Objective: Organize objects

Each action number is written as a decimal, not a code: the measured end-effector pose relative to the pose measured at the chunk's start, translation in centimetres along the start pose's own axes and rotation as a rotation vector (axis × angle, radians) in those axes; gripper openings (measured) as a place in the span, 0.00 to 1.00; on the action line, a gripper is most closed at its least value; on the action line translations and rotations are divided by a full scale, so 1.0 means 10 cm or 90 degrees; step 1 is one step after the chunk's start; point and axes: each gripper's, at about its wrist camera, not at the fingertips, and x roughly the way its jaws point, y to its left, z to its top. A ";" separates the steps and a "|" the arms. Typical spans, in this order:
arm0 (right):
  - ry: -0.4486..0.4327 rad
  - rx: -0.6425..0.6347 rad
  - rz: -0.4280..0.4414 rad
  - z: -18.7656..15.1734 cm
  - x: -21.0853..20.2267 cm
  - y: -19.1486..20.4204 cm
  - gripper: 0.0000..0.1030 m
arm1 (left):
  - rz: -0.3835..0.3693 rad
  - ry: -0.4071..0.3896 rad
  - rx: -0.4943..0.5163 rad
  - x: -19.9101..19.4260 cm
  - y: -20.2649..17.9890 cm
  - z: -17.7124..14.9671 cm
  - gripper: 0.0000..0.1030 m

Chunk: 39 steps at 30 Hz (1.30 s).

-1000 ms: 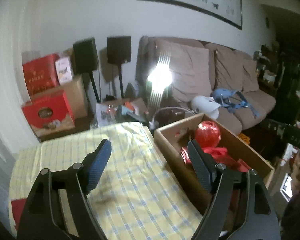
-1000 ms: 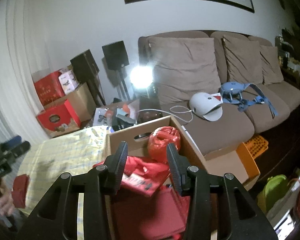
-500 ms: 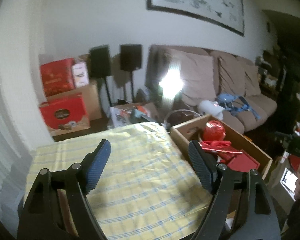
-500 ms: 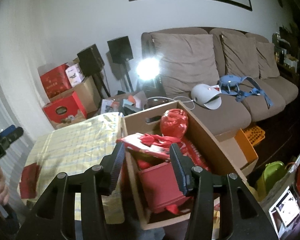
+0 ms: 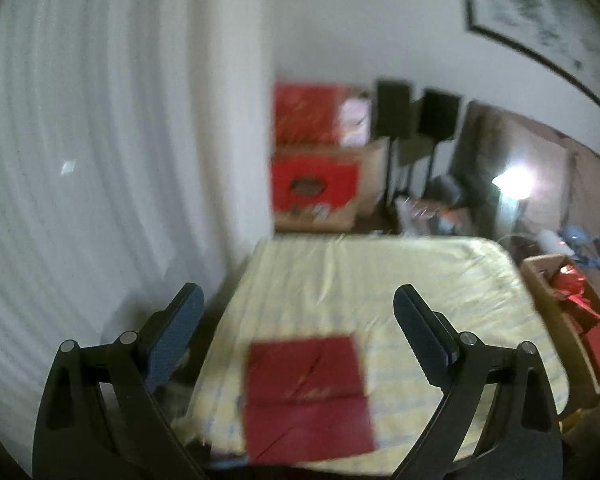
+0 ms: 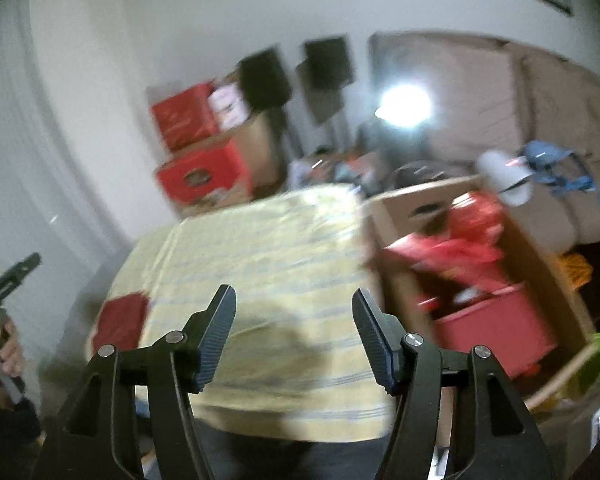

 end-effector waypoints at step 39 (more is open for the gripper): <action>0.247 -0.180 0.292 -1.17 1.96 2.13 0.18 | -0.276 0.260 -0.091 0.95 0.14 -1.33 0.38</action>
